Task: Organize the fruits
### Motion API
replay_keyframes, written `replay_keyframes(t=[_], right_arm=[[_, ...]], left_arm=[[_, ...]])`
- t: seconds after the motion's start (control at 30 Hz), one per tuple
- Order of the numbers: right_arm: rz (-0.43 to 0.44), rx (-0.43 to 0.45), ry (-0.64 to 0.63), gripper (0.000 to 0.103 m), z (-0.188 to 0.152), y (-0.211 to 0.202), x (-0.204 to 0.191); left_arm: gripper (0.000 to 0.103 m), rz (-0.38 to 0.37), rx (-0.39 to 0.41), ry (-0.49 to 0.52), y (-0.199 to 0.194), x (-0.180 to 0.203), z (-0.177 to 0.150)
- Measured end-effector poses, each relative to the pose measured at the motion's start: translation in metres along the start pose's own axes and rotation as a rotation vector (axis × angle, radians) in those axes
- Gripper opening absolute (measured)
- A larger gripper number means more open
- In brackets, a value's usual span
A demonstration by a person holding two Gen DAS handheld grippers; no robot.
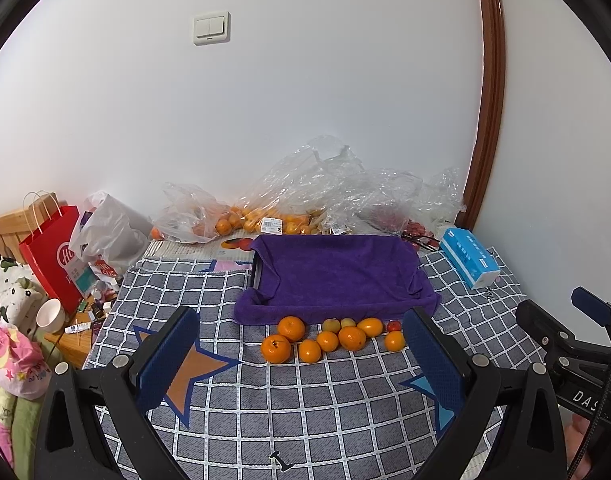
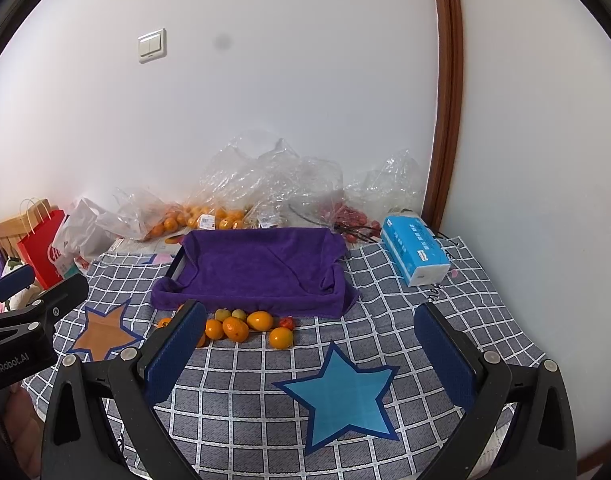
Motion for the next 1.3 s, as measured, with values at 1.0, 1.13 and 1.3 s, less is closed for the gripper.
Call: replay_keyframes(t=[1.0, 1.13, 1.3], right_arm=[[0.004, 0.017, -0.005, 0.102, -0.0007, -0.0051, -0.0028], [0.004, 0.019, -0.004, 0.102, -0.0012, -0.0060, -0.0027], [0.005, 0.019, -0.005, 0.102, -0.0009, -0.0059, -0.0029]], left_arm=[[0.102, 0.002, 0.005, -0.002, -0.0010, -0.0005, -0.0008], [0.103, 0.002, 0.006, -0.003, -0.0012, -0.0007, -0.0001], [0.103, 0.001, 0.006, -0.003, -0.0014, -0.0011, -0.0003]])
Point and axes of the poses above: each gripper's, at about its wrist camera, not at the fingertips, and y roughly the way its jaws point, x to its right, z to its top, the point moved 1 cm from there along y, roughly the way its jaws point, and after that the axes turned 1 degree about x, right-handed, at the moved point
